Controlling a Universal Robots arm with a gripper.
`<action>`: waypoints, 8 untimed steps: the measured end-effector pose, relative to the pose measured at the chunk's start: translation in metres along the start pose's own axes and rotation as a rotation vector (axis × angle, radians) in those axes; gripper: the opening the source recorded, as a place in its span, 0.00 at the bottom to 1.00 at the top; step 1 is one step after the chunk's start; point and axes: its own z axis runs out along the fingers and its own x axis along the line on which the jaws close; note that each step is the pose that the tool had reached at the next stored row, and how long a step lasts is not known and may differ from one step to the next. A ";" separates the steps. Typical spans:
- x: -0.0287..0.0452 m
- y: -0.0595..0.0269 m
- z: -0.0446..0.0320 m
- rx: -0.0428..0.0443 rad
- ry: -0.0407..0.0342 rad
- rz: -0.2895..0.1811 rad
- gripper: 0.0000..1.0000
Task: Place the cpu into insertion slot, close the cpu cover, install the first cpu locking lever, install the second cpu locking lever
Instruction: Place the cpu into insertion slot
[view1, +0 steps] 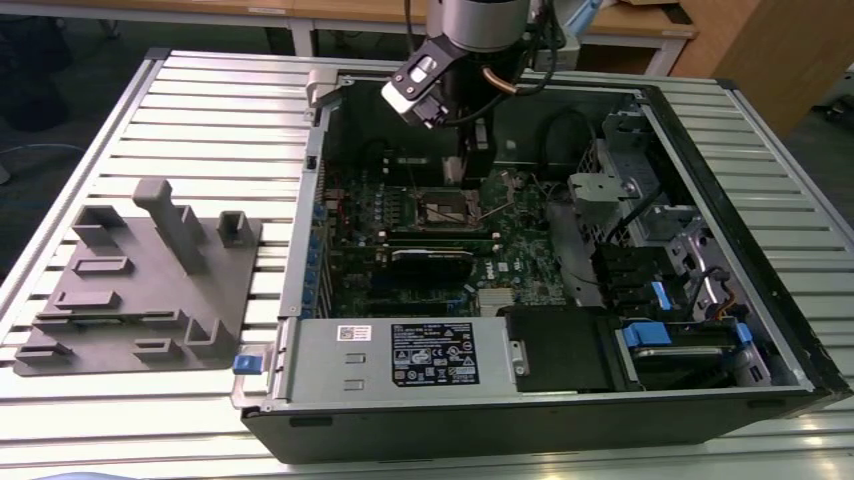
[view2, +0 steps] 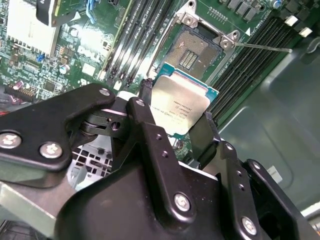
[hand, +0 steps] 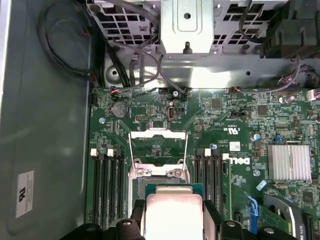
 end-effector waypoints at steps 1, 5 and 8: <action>0.0000 -0.0002 0.0014 0.0000 0.0000 0.000 0.54; 0.0000 -0.0004 0.0023 0.0001 -0.0003 0.000 0.54; 0.0000 -0.0005 0.0030 0.0000 0.0000 0.000 0.54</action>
